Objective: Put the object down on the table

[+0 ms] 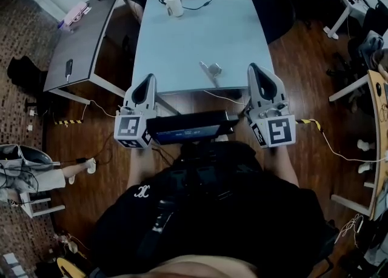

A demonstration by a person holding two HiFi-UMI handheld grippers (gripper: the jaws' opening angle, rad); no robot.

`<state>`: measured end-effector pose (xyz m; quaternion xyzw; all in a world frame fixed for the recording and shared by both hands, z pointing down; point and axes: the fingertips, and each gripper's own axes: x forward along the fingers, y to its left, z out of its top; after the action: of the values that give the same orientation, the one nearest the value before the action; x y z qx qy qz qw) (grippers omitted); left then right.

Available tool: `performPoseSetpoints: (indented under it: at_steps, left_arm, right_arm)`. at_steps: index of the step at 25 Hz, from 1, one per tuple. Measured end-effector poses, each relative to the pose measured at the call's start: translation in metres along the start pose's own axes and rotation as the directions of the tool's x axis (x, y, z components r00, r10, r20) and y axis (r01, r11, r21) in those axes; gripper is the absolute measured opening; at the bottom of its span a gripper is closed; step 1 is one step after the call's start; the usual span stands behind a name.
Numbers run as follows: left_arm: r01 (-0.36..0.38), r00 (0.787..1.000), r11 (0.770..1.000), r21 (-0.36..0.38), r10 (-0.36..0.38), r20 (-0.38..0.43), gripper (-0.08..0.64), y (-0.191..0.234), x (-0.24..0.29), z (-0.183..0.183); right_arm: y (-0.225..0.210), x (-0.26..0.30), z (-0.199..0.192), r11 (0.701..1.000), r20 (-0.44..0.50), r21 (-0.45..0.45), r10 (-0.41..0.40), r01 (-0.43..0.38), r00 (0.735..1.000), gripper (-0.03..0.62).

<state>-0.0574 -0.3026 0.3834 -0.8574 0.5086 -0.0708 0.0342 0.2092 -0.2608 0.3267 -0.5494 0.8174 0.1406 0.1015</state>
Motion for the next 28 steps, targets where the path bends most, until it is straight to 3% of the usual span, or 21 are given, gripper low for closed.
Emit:
performPoseSetpoints:
  at_steps: [3, 7, 15, 21, 28]
  left_arm:
    - [0.001, 1.000, 1.000, 0.001, -0.001, 0.029, -0.002, -0.014, -0.061, -0.006]
    - [-0.027, 0.999, 0.999, 0.047, 0.025, 0.029, -0.003, -0.026, -0.160, -0.028]
    - [-0.052, 0.999, 0.999, 0.017, 0.052, 0.001, -0.003, -0.026, -0.331, -0.037]
    - [-0.026, 0.999, 0.999, 0.022, 0.026, 0.030, -0.003, -0.045, -0.384, -0.019]
    - [0.000, 1.000, 1.000, 0.018, -0.001, 0.011, -0.003, -0.072, -0.395, -0.024]
  right_arm:
    - [0.039, -0.046, 0.013, 1.000, 0.008, 0.009, -0.001, 0.001, 1.000, -0.025]
    - [0.095, -0.118, 0.031, 0.994, 0.016, 0.105, -0.013, 0.011, 1.000, -0.025]
    - [0.204, -0.231, 0.082, 0.992, -0.047, 0.110, -0.057, 0.062, 0.997, -0.025]
    - [0.223, -0.281, 0.121, 0.990, -0.043, 0.073, -0.116, 0.119, 0.992, -0.022]
    - [0.215, -0.316, 0.131, 0.980, -0.051, 0.090, -0.171, 0.175, 0.984, -0.021]
